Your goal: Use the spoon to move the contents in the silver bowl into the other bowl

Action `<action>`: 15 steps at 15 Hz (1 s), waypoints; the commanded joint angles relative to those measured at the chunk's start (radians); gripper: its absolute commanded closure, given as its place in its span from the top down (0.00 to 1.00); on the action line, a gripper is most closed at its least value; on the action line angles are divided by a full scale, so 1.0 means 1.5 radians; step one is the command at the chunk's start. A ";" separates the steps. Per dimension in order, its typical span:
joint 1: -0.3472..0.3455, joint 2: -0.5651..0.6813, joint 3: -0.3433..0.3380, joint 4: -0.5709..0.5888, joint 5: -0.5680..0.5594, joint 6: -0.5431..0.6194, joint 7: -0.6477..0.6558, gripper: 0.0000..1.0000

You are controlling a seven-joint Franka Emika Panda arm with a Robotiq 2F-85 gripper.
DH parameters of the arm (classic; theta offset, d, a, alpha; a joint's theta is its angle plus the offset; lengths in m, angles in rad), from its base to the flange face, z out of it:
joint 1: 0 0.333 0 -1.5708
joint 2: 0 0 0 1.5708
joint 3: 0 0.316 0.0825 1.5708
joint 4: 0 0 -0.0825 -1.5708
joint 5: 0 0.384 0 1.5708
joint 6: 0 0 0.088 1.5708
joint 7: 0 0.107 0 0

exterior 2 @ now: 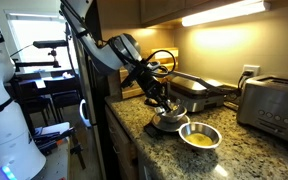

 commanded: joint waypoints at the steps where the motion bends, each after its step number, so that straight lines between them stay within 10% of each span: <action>1: 0.013 -0.031 0.001 -0.028 -0.031 -0.026 0.050 0.07; 15: 0.032 -0.022 0.020 -0.028 -0.058 -0.072 0.139 0.07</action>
